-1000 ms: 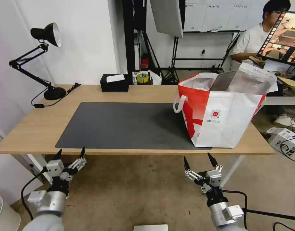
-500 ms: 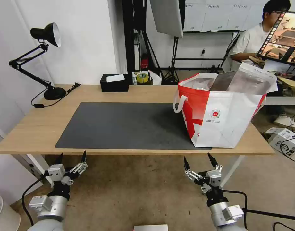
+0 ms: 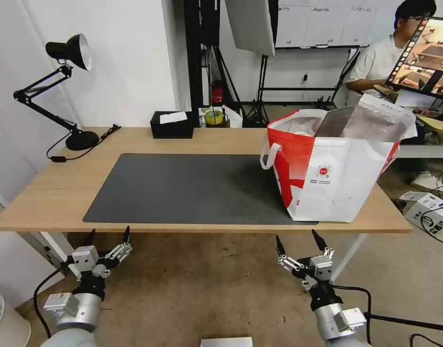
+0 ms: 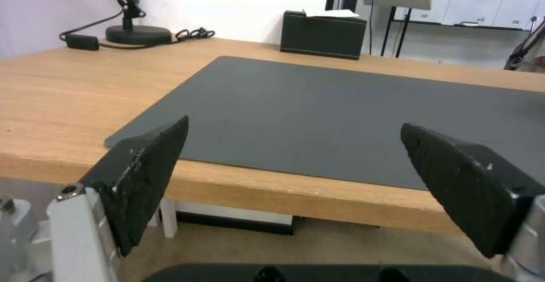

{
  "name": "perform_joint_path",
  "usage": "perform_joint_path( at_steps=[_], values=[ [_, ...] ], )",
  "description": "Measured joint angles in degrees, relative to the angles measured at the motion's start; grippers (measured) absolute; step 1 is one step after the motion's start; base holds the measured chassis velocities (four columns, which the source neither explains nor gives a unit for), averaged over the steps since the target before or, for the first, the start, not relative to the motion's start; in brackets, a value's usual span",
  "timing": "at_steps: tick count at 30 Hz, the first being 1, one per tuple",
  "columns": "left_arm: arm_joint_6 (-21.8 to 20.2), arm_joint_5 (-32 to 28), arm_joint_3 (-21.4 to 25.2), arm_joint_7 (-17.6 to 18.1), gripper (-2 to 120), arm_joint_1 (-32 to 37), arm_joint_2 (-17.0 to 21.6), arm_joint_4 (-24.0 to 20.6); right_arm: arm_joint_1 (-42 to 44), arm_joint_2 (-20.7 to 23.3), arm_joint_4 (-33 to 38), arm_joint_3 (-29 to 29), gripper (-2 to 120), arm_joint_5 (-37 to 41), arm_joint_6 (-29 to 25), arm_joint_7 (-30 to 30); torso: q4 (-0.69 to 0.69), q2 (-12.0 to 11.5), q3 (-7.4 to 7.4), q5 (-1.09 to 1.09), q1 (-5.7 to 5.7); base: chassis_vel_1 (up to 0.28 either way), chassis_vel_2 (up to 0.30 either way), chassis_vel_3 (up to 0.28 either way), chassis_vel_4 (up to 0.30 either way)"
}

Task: Pick up the trash from the table and place it into the takeout bag.

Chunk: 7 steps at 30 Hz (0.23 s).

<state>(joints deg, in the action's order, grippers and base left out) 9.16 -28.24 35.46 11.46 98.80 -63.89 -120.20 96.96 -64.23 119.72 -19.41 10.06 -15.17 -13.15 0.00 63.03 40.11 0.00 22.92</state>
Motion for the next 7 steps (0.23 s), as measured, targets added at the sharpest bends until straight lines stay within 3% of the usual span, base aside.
perform_joint_path(
  at_steps=[7],
  values=[
    [-0.04, -0.03, -0.03, 0.02, 100, -0.03, 0.03, 0.02, 0.00, 0.00, 0.00, 0.00, 100, 0.00, 0.00, 0.00, 0.00, 0.00, 0.00, 0.00, 0.00, 0.000, 0.000, 0.000, 0.000]
  ],
)
